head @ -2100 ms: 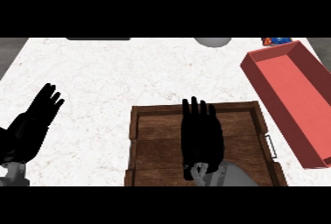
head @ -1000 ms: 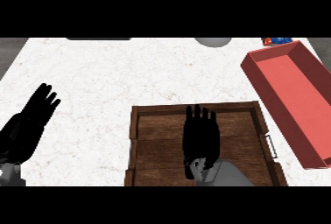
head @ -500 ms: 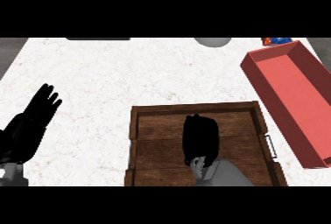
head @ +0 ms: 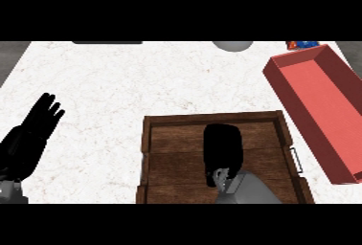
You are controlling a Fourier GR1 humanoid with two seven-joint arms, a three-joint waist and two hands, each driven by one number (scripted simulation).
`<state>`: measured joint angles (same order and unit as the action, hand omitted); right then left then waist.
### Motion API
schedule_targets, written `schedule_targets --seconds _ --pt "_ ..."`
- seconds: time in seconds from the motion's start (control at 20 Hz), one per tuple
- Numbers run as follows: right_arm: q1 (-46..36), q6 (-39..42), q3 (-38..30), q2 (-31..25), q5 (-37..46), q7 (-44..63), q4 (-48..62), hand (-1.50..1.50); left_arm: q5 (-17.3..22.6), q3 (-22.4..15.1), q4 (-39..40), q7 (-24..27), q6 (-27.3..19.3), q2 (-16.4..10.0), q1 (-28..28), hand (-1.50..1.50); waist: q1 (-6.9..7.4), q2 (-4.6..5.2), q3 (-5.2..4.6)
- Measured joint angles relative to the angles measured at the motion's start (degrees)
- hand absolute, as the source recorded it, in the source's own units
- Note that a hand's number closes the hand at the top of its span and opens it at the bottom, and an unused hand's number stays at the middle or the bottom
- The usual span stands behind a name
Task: Pick the bell pepper from the tray and place it in the cardboard box
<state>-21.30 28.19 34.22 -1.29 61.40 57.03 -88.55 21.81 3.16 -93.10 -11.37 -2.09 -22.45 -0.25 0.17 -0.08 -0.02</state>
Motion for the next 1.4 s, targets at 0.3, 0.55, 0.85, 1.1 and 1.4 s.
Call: schedule_targets --seconds 0.3,0.55,0.85,1.1,1.4 --pt "-6.38 -3.11 -13.75 -0.27 -4.43 -6.57 9.24 1.50 -1.01 -0.46 -0.32 -1.23 -0.59 1.02 -1.38 0.00 0.50 0.35 0.04" --pt "-13.54 -9.37 -22.08 -2.57 -5.61 -12.97 20.99 1.50 -1.51 -0.29 1.19 -0.45 0.18 1.95 -2.07 0.00 0.65 0.38 0.03" --pt "-19.50 -12.57 -24.19 -3.46 -3.27 -13.86 22.52 1.50 -1.70 0.96 0.60 -1.48 1.03 1.83 -1.94 0.00 0.38 0.15 0.02" --pt "-23.30 -11.15 -23.19 -3.47 -0.90 -10.31 14.30 1.50 -2.13 1.31 -0.33 -2.46 0.42 2.28 -1.52 0.00 -0.08 -0.11 0.01" --pt "-28.67 -9.25 -24.29 -5.05 3.36 -4.00 5.01 1.50 -2.75 1.31 -2.22 -2.95 0.54 2.40 0.13 0.00 -0.27 -0.30 -0.01"
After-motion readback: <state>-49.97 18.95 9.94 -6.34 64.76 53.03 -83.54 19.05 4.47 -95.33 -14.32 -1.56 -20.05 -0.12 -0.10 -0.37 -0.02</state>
